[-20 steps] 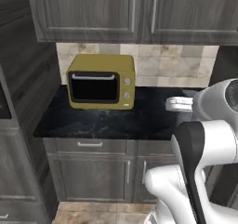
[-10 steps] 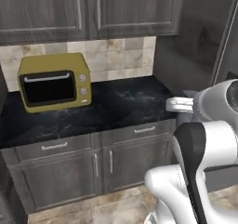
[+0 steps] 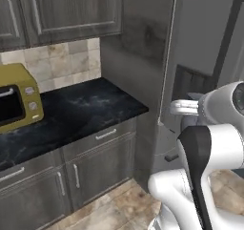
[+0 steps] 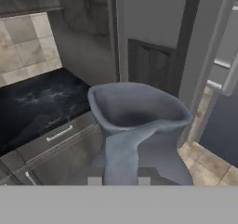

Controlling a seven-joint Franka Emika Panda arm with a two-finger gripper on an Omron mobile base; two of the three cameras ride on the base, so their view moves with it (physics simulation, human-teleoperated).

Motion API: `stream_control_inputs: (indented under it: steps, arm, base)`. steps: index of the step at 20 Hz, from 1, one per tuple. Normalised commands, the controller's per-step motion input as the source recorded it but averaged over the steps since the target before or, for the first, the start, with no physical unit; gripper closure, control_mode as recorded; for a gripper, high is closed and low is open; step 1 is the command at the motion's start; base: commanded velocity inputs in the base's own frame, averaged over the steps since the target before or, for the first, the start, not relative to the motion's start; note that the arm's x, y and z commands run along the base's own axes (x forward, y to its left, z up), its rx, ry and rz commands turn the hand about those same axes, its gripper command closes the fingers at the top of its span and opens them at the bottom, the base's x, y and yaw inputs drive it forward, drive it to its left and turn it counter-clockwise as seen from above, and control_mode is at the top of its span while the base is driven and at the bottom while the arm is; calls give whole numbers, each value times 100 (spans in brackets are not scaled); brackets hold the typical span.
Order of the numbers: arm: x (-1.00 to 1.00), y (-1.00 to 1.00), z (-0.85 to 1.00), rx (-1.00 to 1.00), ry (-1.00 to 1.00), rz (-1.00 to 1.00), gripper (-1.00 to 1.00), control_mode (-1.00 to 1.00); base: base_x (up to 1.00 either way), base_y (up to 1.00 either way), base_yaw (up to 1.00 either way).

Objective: Move the chicken breast and apple from the top shelf to the second highest shelf to make space. Then, place the pitcher from the counter on the cleared top shelf.

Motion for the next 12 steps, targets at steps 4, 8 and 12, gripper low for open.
stream_control_inputs:
  steps: [4,8,12]
  arm:
    - [0,0,0,0,0,0,100,100]
    - [0,0,0,0,0,0,100,100]
    - [0,0,0,0,0,0,100,100]
  base:
    - [-2,-43,-44]
    - [0,-56,-34]
    - [4,-78,-19]
